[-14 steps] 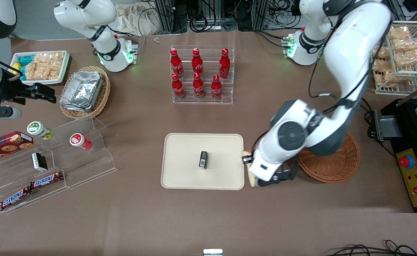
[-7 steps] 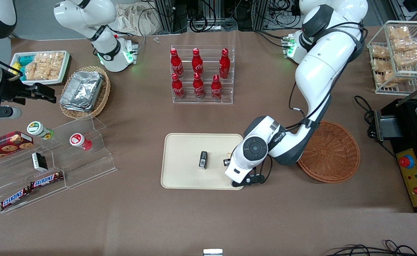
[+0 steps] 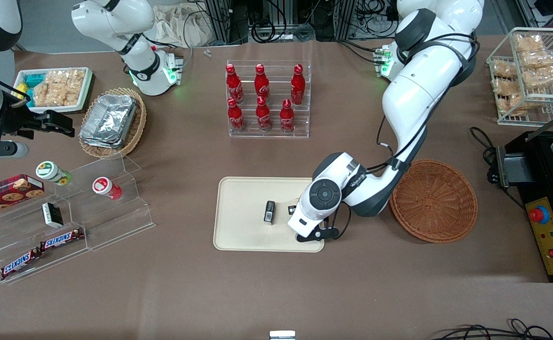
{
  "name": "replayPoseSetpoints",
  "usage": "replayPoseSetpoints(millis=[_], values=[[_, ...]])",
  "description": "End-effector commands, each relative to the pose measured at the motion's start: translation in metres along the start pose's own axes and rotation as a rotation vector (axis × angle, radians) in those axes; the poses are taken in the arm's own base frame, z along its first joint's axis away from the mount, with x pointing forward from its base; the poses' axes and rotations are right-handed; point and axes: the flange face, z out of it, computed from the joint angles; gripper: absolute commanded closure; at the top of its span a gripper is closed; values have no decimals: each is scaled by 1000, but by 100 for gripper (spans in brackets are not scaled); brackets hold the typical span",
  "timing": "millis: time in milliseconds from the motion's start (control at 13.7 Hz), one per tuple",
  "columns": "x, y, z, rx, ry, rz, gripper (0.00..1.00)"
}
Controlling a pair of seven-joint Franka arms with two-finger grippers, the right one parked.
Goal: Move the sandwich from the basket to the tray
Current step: 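Carry the sandwich to the cream tray beside the black box, then open the left gripper to release the sandwich onto the tray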
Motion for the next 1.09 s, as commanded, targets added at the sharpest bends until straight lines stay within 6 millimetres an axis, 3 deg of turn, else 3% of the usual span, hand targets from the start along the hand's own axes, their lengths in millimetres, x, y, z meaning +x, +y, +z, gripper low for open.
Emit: replayPoseSetpoints(millis=[0,219,292,438,583,729,802,1021], values=[[4,1,-12,14,20,8,1],[9,-9,-46,29,37,-9,1],[15,-20,-61,37,44,-23,1],[37,-63,-93,63,22,-83,1],[21,-75,-122,141,-8,-83,1],[22,-116,-152,143,6,-123,1],[13,-127,-173,115,5,-126,1],[-21,-160,-196,138,30,-122,1]])
